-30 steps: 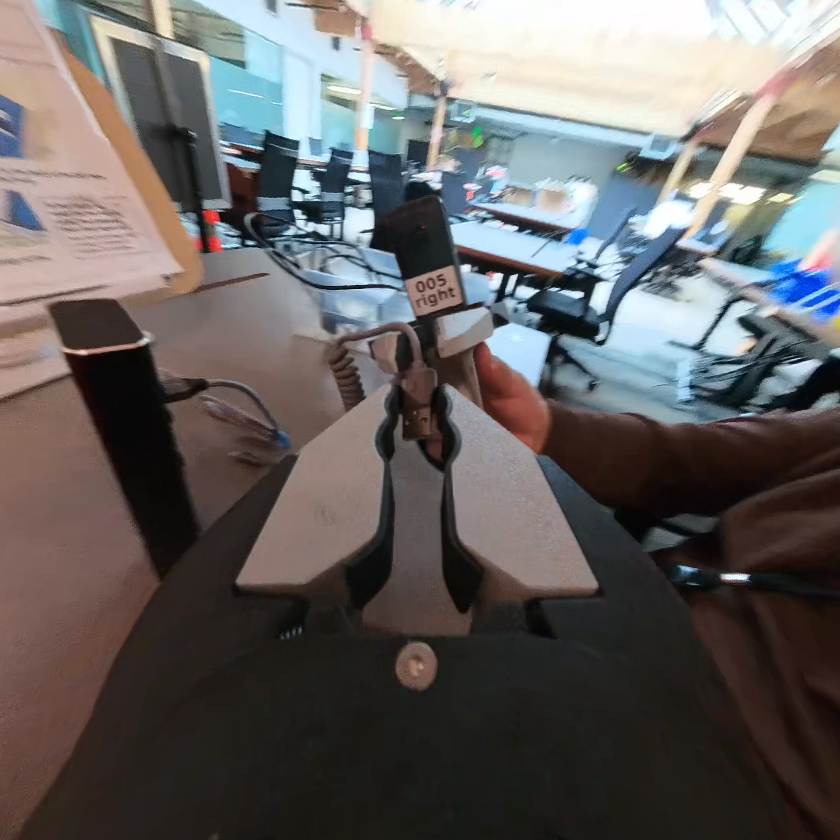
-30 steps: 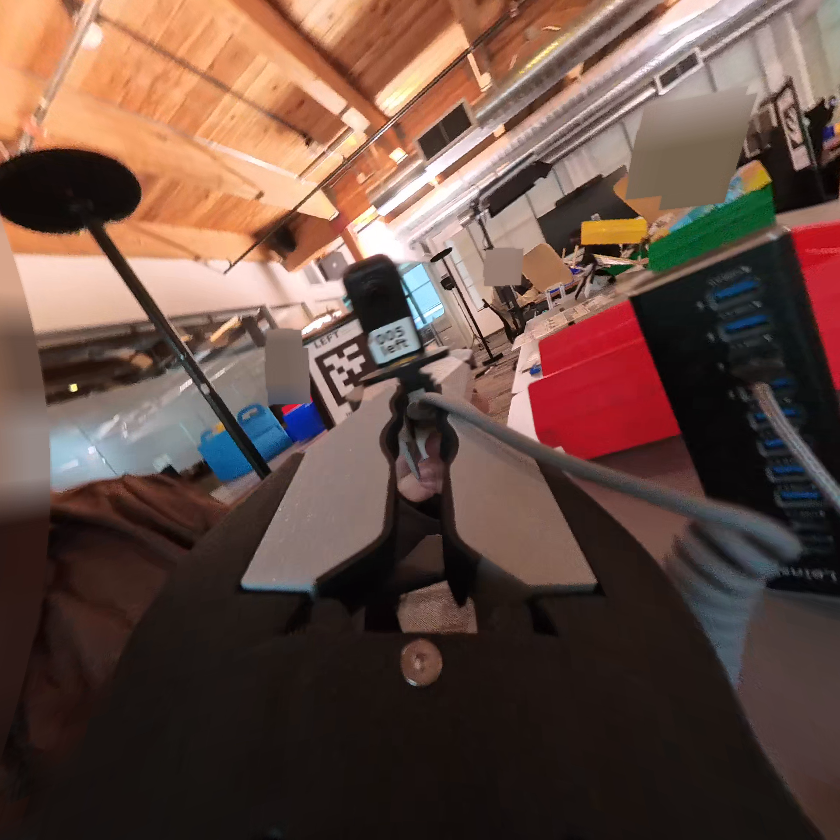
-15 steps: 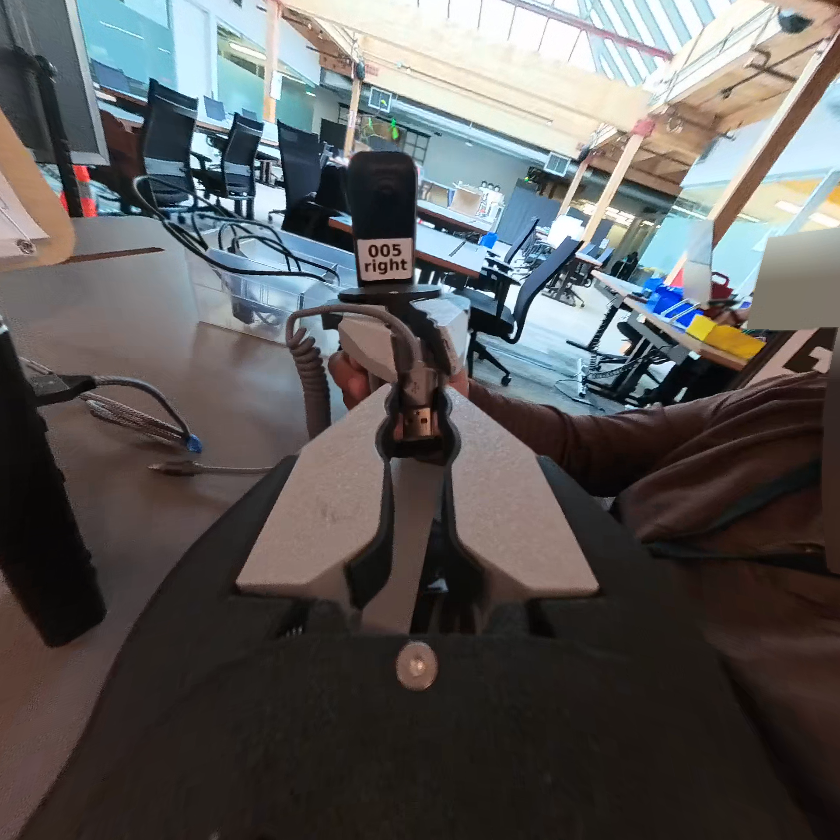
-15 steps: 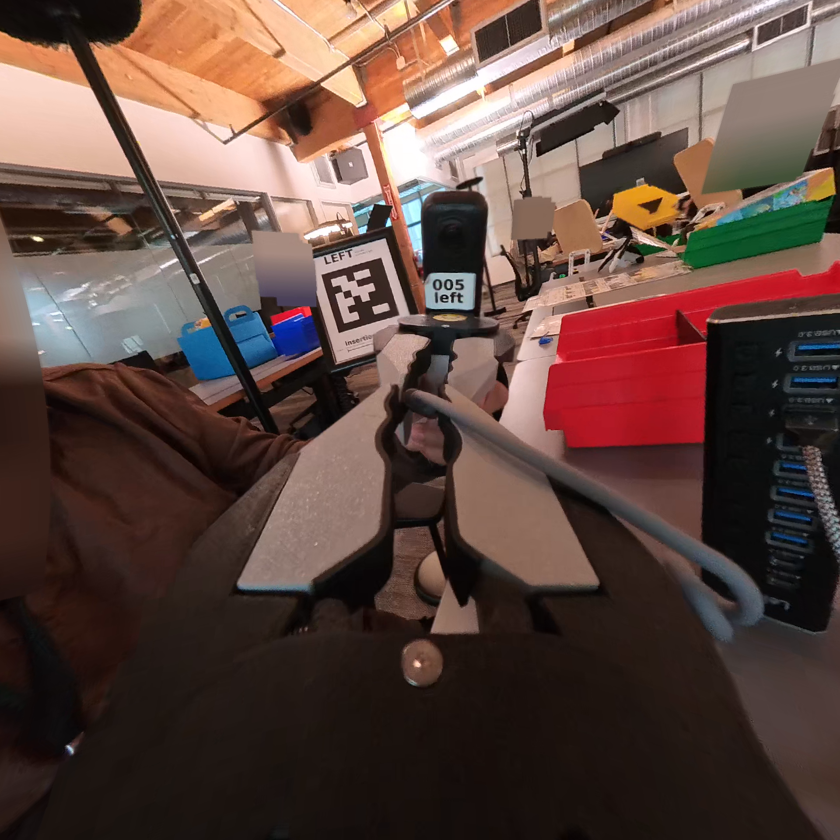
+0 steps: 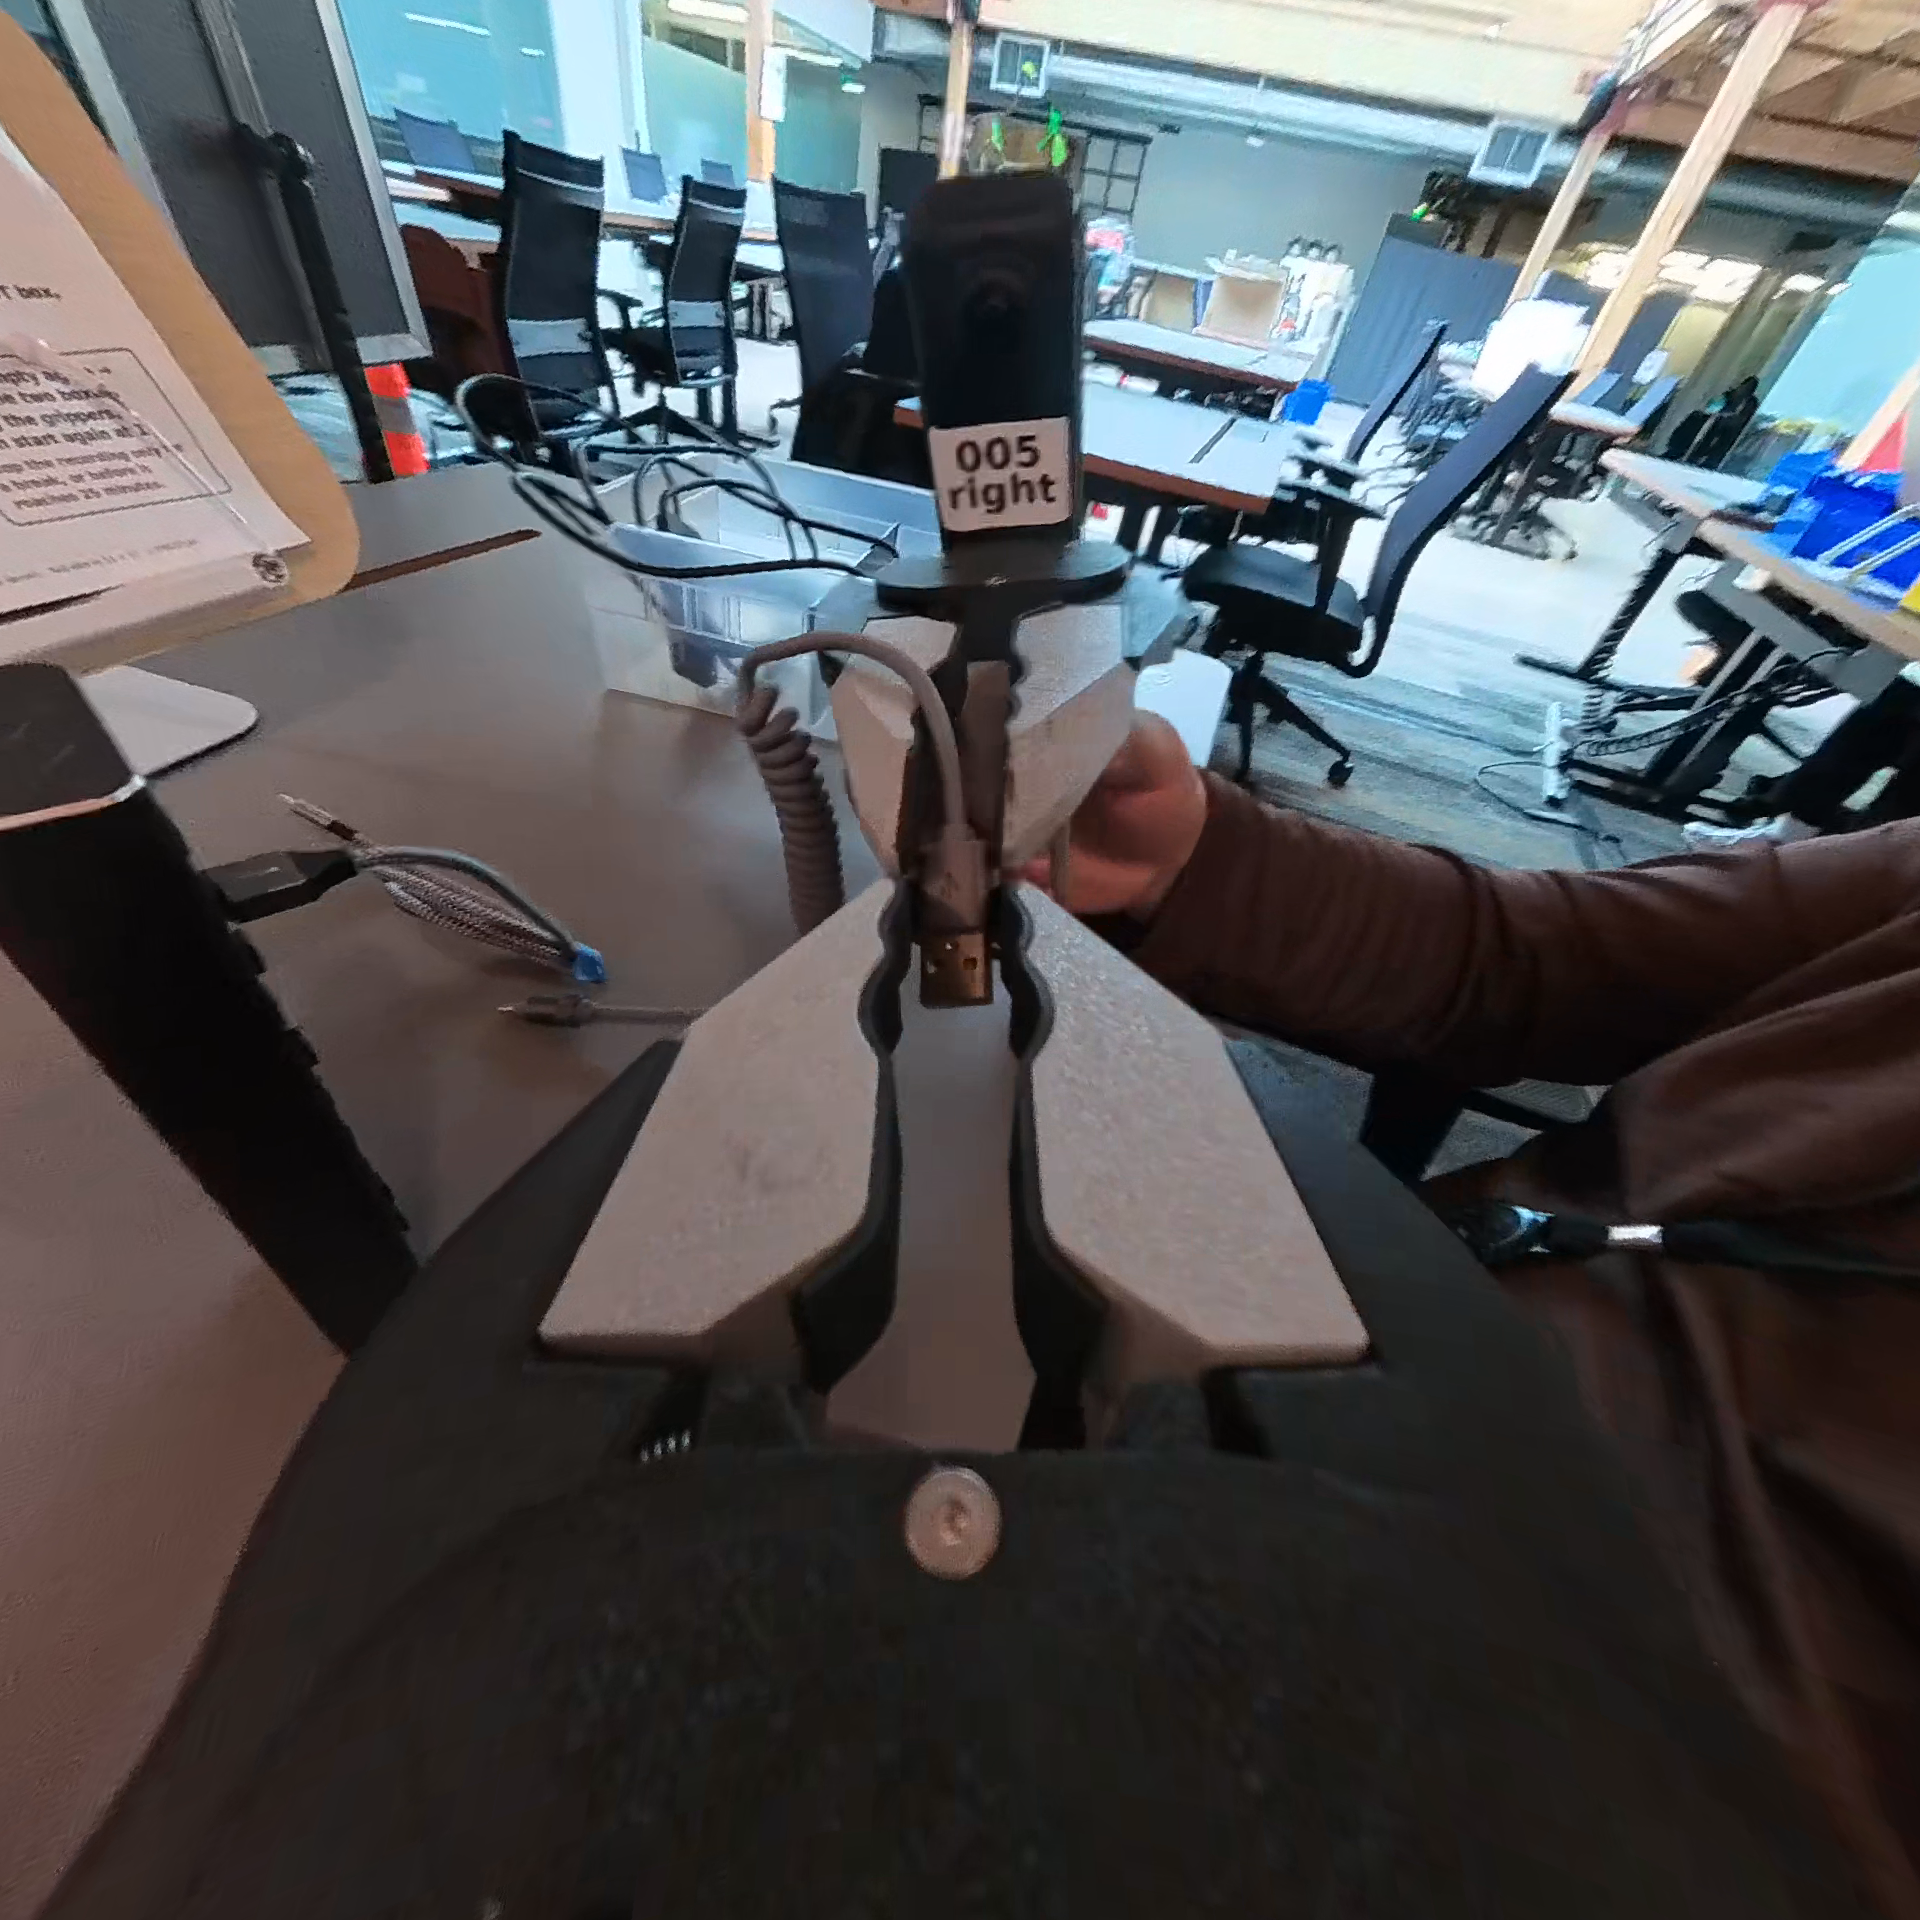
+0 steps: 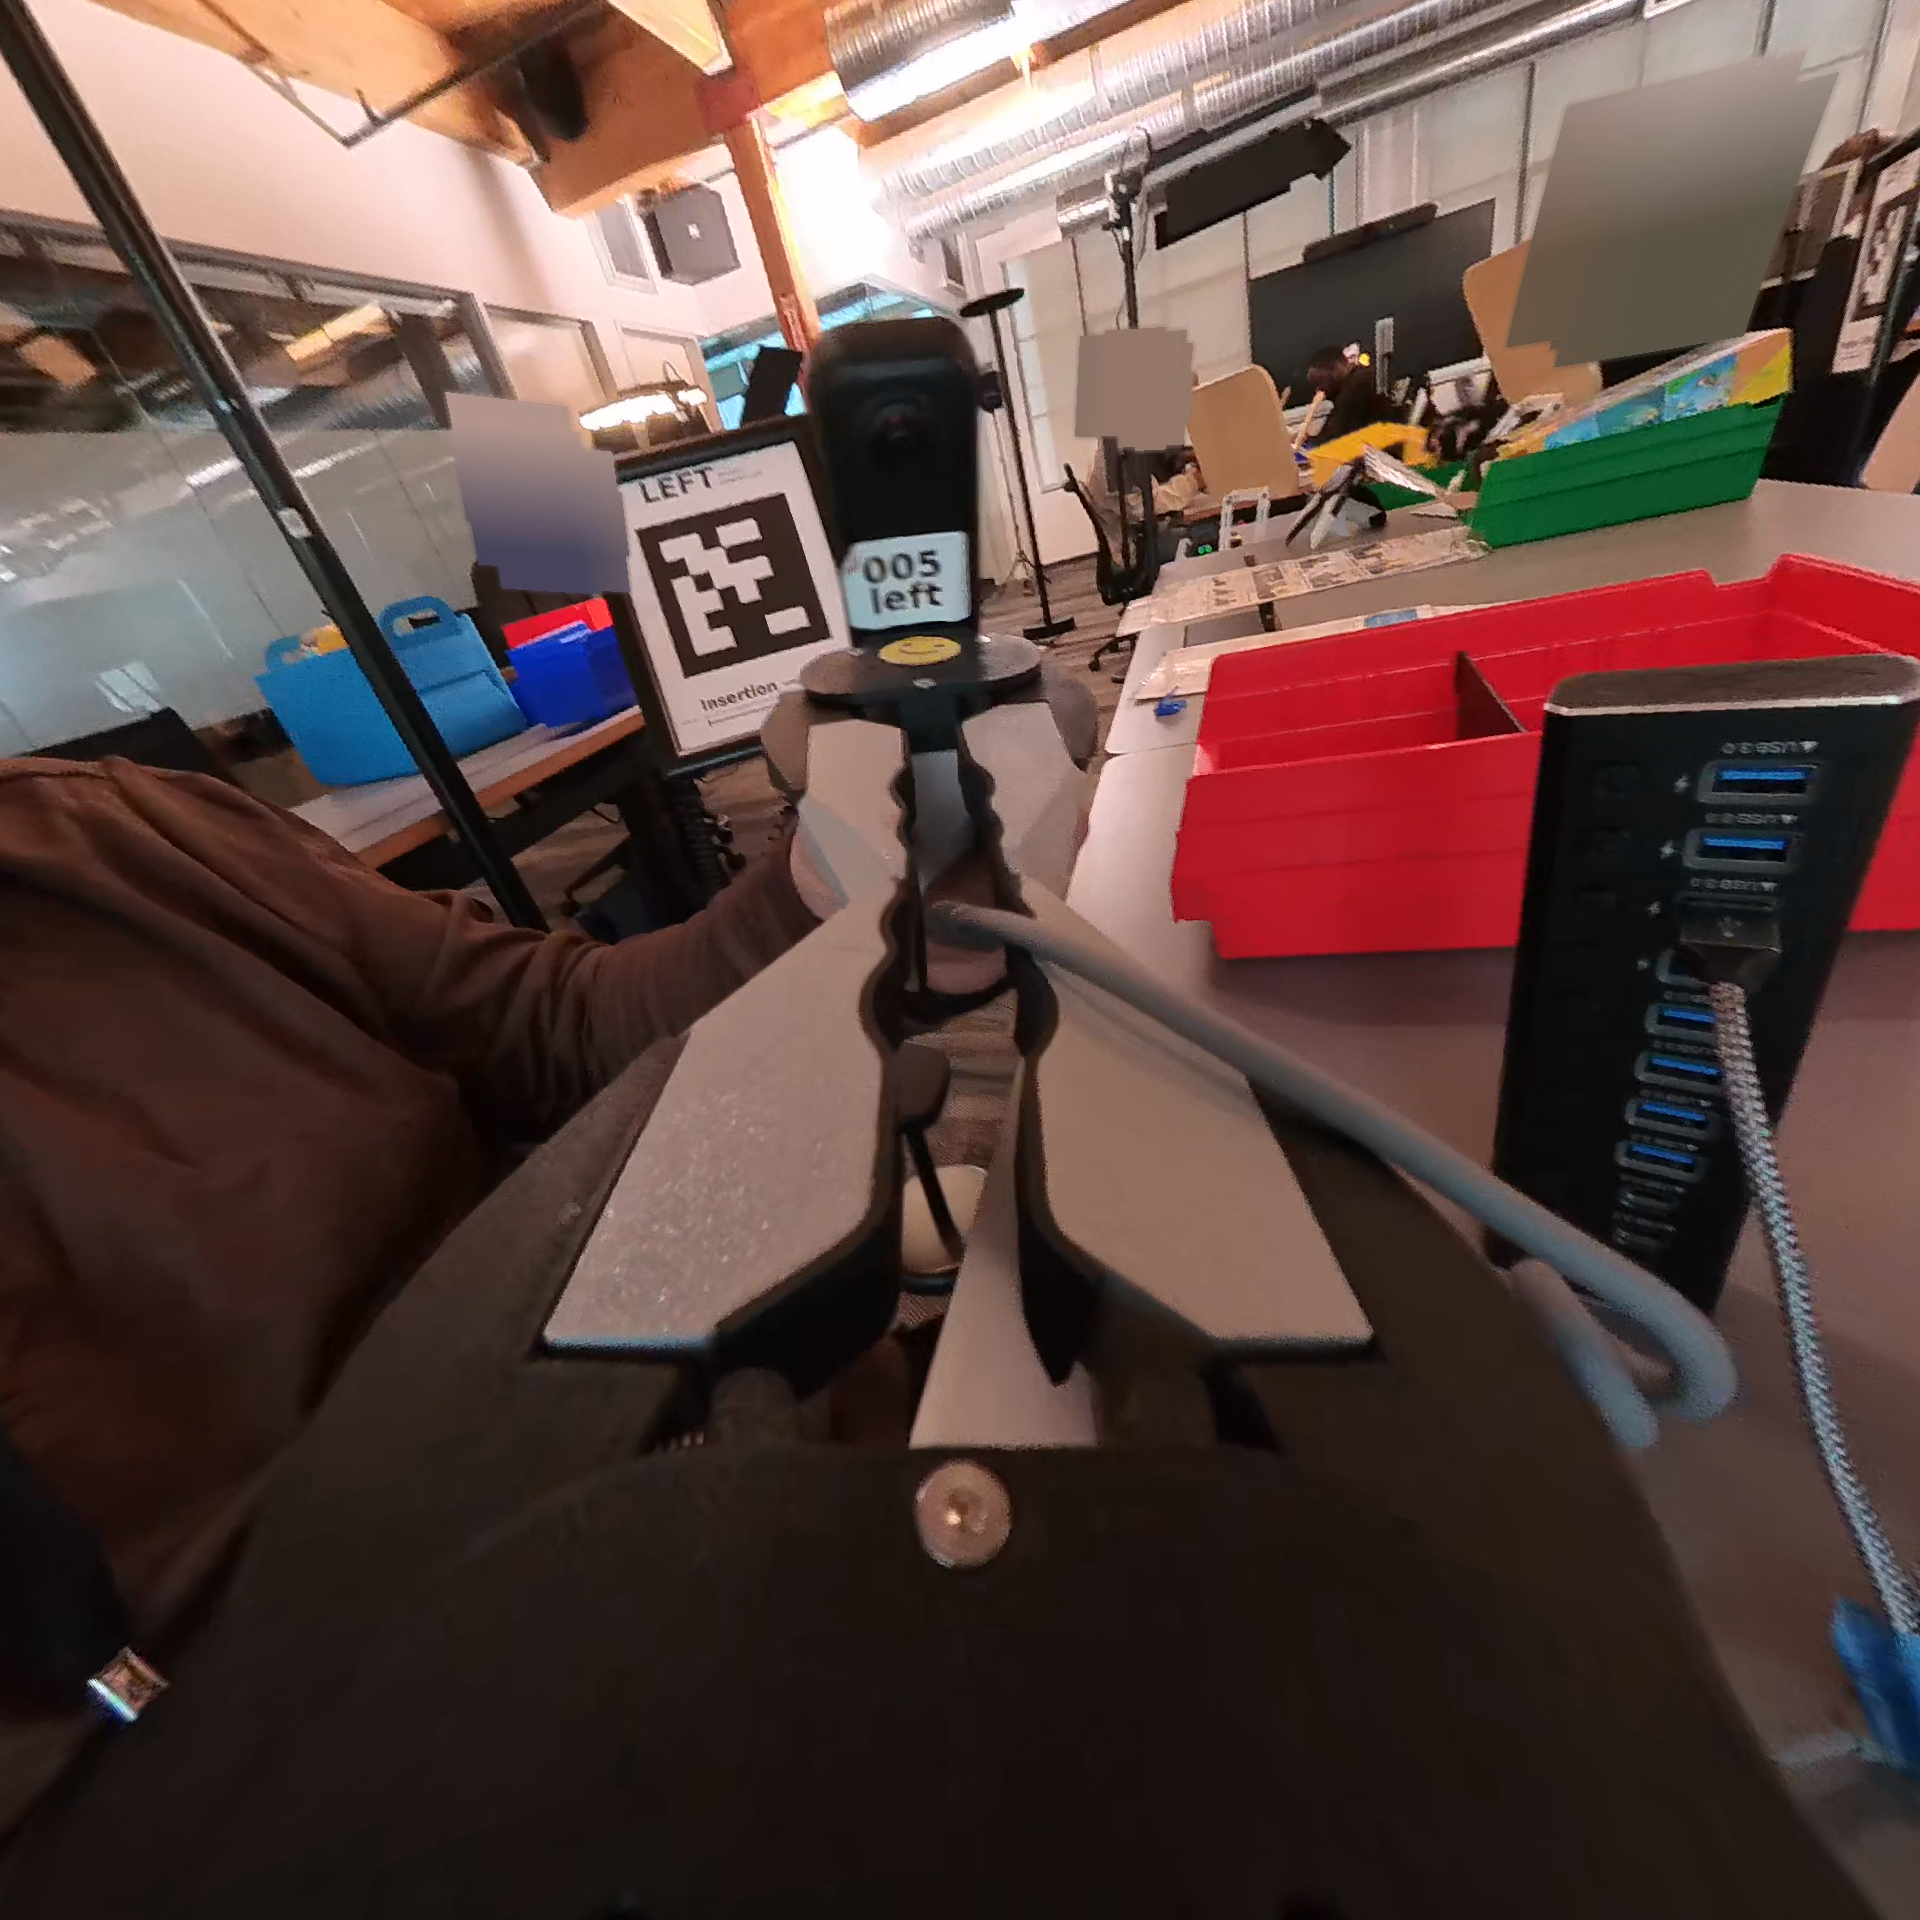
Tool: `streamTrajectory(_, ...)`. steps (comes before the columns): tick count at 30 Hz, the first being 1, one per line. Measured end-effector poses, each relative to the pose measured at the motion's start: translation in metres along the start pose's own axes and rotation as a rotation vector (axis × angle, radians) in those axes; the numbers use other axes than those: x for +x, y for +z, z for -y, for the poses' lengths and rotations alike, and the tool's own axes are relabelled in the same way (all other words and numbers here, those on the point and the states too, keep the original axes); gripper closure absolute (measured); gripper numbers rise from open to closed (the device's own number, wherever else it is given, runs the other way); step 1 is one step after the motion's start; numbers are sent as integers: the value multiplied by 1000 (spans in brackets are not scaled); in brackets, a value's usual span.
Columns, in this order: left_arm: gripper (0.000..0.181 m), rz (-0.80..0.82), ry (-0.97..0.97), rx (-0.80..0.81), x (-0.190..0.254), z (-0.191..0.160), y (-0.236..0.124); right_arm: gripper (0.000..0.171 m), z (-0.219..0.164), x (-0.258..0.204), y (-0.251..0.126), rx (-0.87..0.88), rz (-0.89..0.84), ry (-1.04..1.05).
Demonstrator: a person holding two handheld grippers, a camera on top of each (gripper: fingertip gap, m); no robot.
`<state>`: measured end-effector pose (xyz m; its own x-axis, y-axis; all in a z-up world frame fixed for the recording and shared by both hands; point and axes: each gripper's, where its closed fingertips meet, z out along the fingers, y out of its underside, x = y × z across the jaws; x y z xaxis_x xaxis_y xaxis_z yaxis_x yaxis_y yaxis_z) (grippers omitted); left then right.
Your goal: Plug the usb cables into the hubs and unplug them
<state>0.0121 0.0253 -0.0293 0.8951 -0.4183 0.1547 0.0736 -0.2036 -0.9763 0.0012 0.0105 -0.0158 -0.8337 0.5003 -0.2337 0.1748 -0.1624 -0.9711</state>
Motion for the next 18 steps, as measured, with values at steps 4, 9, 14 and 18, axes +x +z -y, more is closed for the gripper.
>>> streamTrajectory(4, 167, 73, 61, -33, -5, -3, 3, 160, -3, 5, -3, -33, -41, -31)
streamTrajectory(9, 166, 116, 95, -70, -9, -7, 3, 161, 0, 7, -2, -27, -69, -31)
streamTrajectory(14, 168, 155, 172, -101, -9, -8, 2, 161, -1, 7, -2, -28, -67, -24)
streamTrajectory(18, 168, 224, 259, -132, -12, -8, -1, 152, -7, 5, -2, -76, -48, -4)
